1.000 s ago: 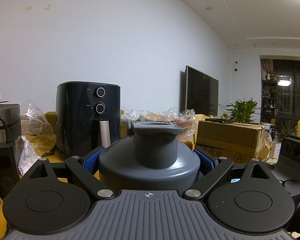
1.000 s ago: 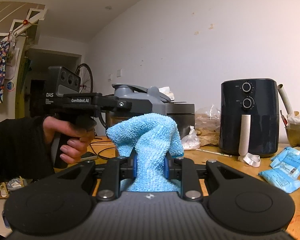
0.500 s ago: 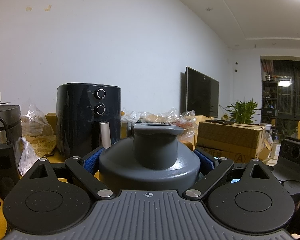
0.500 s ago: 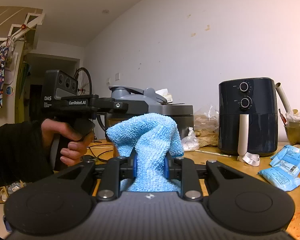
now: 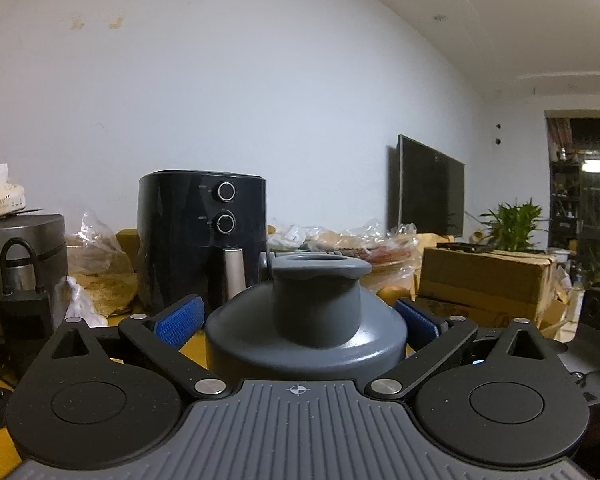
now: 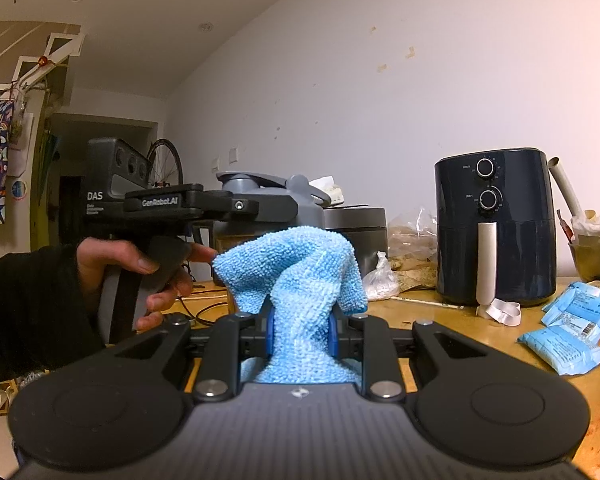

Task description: Clean container

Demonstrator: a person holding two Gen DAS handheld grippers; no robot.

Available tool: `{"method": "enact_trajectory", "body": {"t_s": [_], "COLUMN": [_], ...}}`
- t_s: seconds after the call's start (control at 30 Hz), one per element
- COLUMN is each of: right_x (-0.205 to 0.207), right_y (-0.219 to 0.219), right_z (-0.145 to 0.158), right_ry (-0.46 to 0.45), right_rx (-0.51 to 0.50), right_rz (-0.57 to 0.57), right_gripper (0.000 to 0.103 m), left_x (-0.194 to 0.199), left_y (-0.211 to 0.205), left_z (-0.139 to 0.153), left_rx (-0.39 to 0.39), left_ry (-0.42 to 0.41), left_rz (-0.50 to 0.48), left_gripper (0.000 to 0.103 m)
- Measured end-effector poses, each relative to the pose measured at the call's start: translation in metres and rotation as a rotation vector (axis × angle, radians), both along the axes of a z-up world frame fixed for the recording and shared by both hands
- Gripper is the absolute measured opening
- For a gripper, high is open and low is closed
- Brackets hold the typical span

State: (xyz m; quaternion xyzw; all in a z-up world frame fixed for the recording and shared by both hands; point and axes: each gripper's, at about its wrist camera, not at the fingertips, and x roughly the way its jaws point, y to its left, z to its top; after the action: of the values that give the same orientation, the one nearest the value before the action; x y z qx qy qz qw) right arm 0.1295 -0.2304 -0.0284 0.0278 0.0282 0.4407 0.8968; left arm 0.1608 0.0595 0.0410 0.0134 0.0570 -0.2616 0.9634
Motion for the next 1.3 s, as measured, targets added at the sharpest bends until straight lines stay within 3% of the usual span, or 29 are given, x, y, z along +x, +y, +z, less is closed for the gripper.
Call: {"method": "enact_trajectory", "body": {"t_s": [0.4, 0.7, 0.9, 1.3], "right_x": [0.000, 0.000, 0.003, 0.005], "right_y": [0.000, -0.001, -0.001, 0.002], "right_z": [-0.001, -0.001, 0.001, 0.002], "right_ry": [0.003, 0.004, 0.007, 0.010], "right_rx": [-0.002, 0.001, -0.001, -0.003], "right_rz": [-0.001, 0.000, 0.002, 0.002], "right_gripper": [0.023, 0.023, 0.023, 0.023], "left_x": [-0.015, -0.023, -0.026, -0.025], "left_y": [-0.014, -0.038, -0.059, -0.075], "left_z": [0.006, 0.008, 0.002, 0.005], "left_rx": [0.026, 0.033, 0.078, 0.013], "left_ry": [-0.033, -0.021, -0.031, -0.017], "left_rz": [0.100, 0.271, 0.390, 0.576], "left_gripper": [0.103, 0.103, 0.103, 0.103]}}
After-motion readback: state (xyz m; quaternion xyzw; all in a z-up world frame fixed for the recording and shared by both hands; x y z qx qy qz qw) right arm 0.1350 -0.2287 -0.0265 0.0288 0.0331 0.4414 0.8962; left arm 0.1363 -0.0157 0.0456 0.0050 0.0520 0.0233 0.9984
